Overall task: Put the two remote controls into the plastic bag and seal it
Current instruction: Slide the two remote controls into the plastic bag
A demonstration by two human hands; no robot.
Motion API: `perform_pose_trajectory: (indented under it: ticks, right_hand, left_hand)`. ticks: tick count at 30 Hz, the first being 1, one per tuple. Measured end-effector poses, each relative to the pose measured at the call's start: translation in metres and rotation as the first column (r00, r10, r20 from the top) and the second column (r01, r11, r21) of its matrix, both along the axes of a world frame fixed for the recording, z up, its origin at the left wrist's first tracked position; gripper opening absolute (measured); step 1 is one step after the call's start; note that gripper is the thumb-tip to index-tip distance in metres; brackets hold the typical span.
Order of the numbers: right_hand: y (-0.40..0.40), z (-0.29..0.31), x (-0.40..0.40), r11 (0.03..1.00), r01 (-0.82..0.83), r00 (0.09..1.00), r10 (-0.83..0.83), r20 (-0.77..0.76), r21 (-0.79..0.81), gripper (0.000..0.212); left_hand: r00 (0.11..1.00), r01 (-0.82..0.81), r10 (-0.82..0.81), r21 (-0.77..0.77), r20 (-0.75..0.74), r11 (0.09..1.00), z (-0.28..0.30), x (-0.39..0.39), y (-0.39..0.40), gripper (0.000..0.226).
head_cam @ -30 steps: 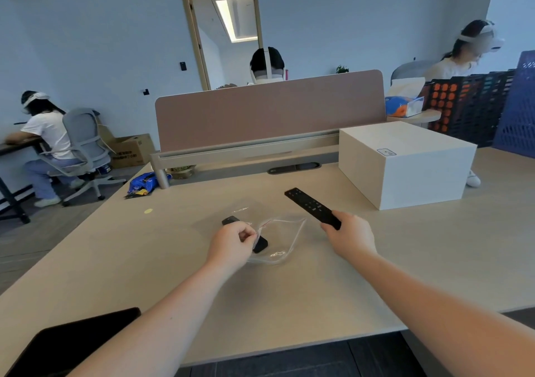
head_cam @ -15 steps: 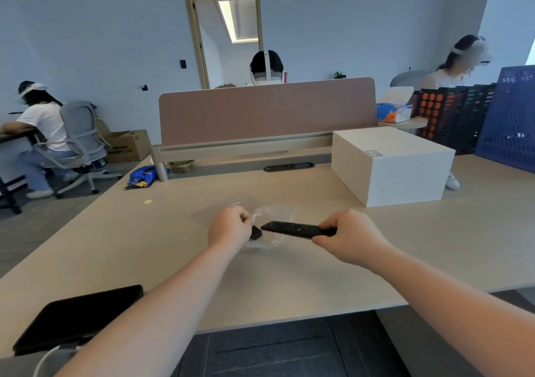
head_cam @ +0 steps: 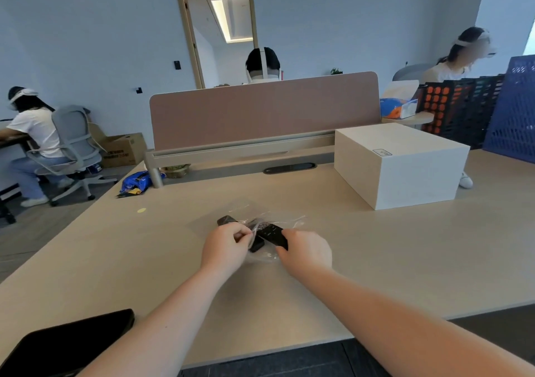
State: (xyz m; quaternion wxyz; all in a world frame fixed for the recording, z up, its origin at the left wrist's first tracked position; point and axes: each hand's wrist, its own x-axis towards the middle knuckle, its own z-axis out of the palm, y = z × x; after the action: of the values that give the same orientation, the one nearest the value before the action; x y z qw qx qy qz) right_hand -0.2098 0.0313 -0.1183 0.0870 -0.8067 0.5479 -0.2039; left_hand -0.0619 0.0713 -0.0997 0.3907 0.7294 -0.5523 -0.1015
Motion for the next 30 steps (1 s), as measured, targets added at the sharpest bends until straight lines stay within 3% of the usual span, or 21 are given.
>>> perform_pose_trajectory:
  ticks: [11,15,19,22,30]
  right_hand:
    - [-0.030,-0.020,0.041,0.993,-0.107,0.984,0.098,0.147,0.057,0.029]
    - [-0.033,-0.025,0.035,0.994,-0.101,0.994,0.099,0.051,0.047,0.021]
    - [-0.034,-0.027,0.029,0.988,-0.127,0.987,0.116,-0.112,-0.090,0.016]
    - [-0.040,-0.028,0.031,0.987,-0.147,0.973,0.132,-0.189,-0.071,0.018]
    - [-0.057,-0.029,0.041,0.990,-0.140,0.977,0.135,-0.166,-0.024,0.031]
  left_hand:
    - [0.999,0.032,-0.033,-0.023,-0.039,0.999,-0.014,0.019,-0.009,0.027]
    - [0.999,0.036,-0.037,-0.039,-0.037,0.999,-0.017,0.016,-0.012,0.034]
    - [0.998,0.064,-0.065,-0.031,-0.027,0.997,-0.020,0.011,-0.012,0.025]
    - [0.996,0.075,-0.076,-0.034,-0.038,0.997,-0.020,0.012,-0.013,0.027]
    - [0.992,0.099,-0.100,-0.011,-0.074,0.995,-0.020,0.018,-0.012,0.014]
